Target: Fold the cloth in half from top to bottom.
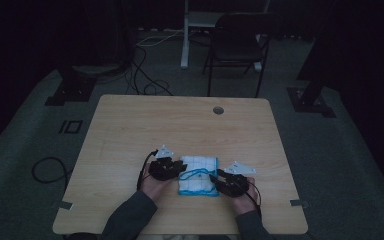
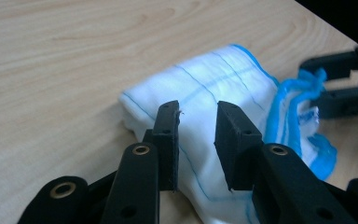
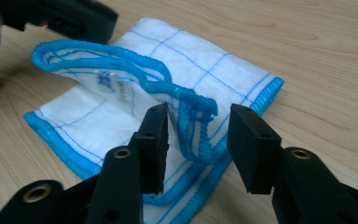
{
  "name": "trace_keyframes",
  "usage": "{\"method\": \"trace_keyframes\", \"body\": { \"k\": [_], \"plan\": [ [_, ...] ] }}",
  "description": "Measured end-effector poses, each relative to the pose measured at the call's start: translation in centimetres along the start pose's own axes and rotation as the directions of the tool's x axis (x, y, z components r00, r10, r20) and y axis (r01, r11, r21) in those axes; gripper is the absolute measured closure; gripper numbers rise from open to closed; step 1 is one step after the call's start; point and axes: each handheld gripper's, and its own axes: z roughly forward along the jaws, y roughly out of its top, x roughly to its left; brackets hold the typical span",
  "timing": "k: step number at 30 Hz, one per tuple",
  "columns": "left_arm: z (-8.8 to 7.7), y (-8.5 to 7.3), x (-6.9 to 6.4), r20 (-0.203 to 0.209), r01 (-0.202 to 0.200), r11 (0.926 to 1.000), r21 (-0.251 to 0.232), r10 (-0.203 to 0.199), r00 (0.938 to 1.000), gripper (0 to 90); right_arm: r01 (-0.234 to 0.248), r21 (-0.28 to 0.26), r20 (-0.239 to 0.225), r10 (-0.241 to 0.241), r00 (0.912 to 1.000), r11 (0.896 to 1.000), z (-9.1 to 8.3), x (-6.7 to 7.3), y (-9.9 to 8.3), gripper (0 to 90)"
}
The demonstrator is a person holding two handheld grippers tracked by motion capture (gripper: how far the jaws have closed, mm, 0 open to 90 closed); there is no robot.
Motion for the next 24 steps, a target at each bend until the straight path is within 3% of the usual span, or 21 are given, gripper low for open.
{"method": "trace_keyframes", "body": {
  "k": [14, 19, 24],
  "plan": [
    [-1.1, -2.7, -1.0, 0.023, -0.003, 0.9995, 0.033, 0.002, 0.9997, 70.1, -0.002, 0.006, 0.032, 0.002, 0.9995, 1.000, -0.4, -0.4, -0.4, 55.2],
    [-1.3, -3.2, -1.5, 0.025, -0.017, 0.9991, 0.039, 0.016, 0.9996, 69.8, -0.018, -0.007, 0.041, 0.019, 0.9990, 1.000, -0.8, -0.8, -0.5, 54.9],
    [-1.6, -3.8, -1.8, 0.028, -0.020, 0.9987, 0.046, 0.019, 0.9994, 69.3, -0.065, -0.032, 0.063, 0.067, 0.9958, 0.997, -1.4, -1.9, -0.7, 54.8]
  ]
}}
